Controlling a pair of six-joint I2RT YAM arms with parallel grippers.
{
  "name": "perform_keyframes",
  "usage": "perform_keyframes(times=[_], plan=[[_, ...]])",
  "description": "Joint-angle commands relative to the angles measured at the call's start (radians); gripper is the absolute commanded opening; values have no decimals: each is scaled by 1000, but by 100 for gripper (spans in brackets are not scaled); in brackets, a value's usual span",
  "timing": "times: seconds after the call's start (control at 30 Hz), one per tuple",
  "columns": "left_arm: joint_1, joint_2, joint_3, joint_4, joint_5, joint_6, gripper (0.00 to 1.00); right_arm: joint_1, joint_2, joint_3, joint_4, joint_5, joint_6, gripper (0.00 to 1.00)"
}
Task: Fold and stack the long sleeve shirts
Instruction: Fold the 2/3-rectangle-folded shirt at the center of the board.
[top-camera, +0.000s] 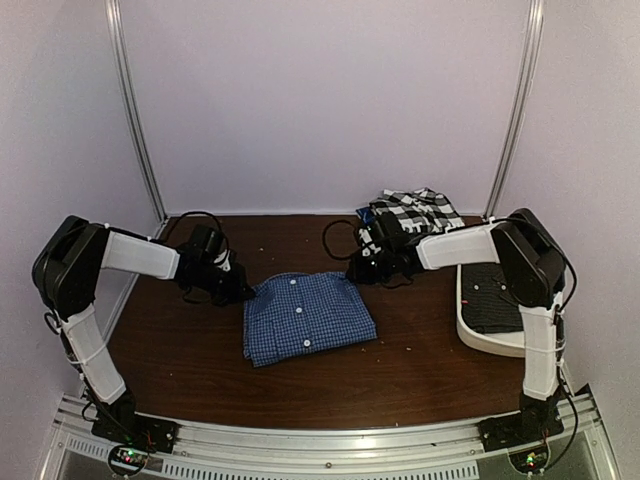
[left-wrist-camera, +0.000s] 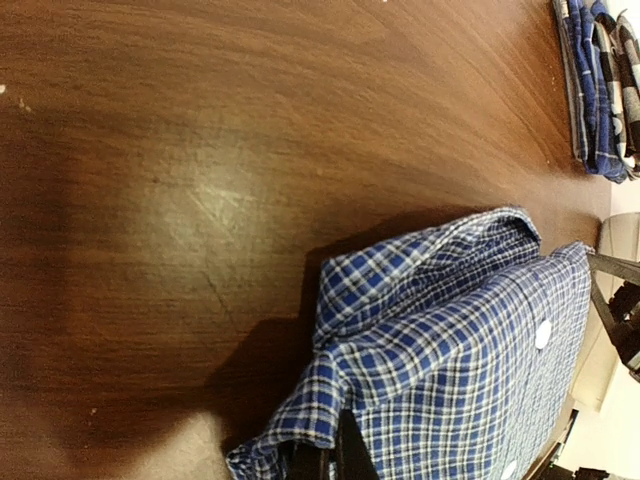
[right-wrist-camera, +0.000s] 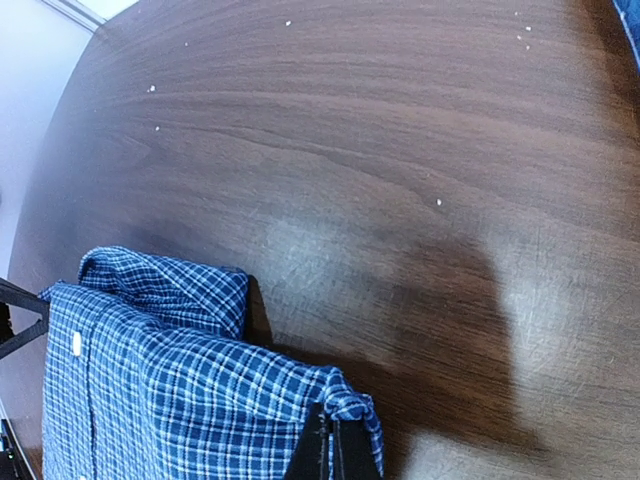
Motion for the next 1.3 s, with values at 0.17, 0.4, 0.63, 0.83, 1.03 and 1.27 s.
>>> perform_keyframes(times=[0.17, 0.4, 0.63, 0.83, 1.03, 1.27], plan=[[34, 9, 25, 36, -37, 21, 0, -41, 14, 50, 39, 21, 21, 0], [47, -2, 89, -69, -134, 67, 22, -40, -5, 110, -21, 4, -16, 22], [66, -108, 114, -157, -222, 118, 70, 1, -115, 97, -128, 69, -97, 45], [-19, -170, 158, -201, -228, 126, 50, 59, -108, 92, -151, 62, -143, 22], [-138, -98, 230, -174, -166, 100, 33, 86, -7, 165, -179, 21, -168, 14], [-175, 122, 375, -147, -121, 121, 29, 69, 129, 291, -175, 36, -138, 14]])
